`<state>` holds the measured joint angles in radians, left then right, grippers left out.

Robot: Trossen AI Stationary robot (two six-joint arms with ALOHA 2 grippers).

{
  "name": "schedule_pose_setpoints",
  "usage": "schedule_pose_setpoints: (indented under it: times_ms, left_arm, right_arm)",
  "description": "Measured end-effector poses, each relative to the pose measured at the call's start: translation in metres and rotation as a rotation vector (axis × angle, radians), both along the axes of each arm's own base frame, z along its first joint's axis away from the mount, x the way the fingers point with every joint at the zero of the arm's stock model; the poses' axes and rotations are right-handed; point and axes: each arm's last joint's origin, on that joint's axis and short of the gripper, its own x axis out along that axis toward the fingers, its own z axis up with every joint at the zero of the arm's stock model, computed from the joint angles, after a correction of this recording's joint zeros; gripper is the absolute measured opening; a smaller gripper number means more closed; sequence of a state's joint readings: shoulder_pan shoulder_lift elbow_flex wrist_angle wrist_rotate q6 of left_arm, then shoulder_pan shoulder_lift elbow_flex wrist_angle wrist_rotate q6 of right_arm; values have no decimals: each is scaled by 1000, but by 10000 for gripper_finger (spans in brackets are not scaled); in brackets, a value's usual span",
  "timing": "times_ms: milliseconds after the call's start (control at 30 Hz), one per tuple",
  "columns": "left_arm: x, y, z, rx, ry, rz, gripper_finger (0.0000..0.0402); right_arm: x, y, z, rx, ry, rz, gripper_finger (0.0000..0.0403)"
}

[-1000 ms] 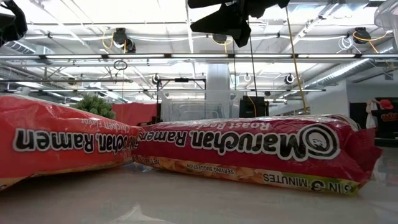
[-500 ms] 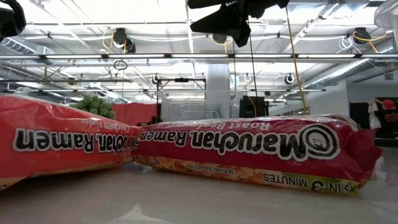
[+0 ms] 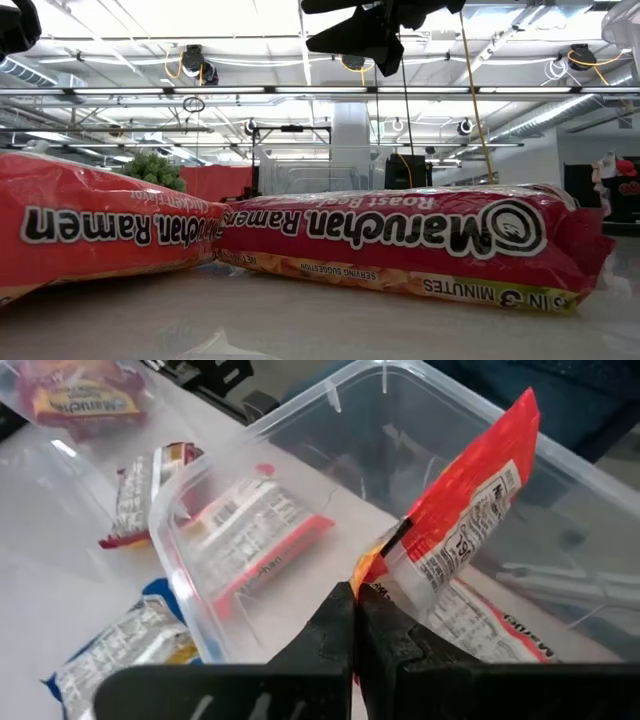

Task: Sort Maruchan noodles
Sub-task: Put the top orange noodle pack into the left transparent bin

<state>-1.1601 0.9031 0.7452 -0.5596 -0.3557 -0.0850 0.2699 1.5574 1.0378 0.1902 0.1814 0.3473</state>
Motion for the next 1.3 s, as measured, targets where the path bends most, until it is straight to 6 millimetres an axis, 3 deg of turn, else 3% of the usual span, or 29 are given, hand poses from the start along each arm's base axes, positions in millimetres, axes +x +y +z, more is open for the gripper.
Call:
schedule_pose_setpoints:
  times_ms: [100,367,667,967,1300]
  left_arm:
    - [-2,-1,0,-28,25,17,10]
    - [-11,-3,-2,-100,147,38,92]
    - [-22,-8,-2,-222,369,17,101]
    - [-10,3,10,-257,243,121,101]
    - [12,22,28,-156,82,256,102]
  right_arm:
    - [0,0,0,0,0,0,205]
    - [0,0,0,0,0,0,205]
    - [0,0,0,7,1,-3,205]
    - [1,-6,0,11,1,-23,205]
    - [3,-14,-1,30,11,-56,205]
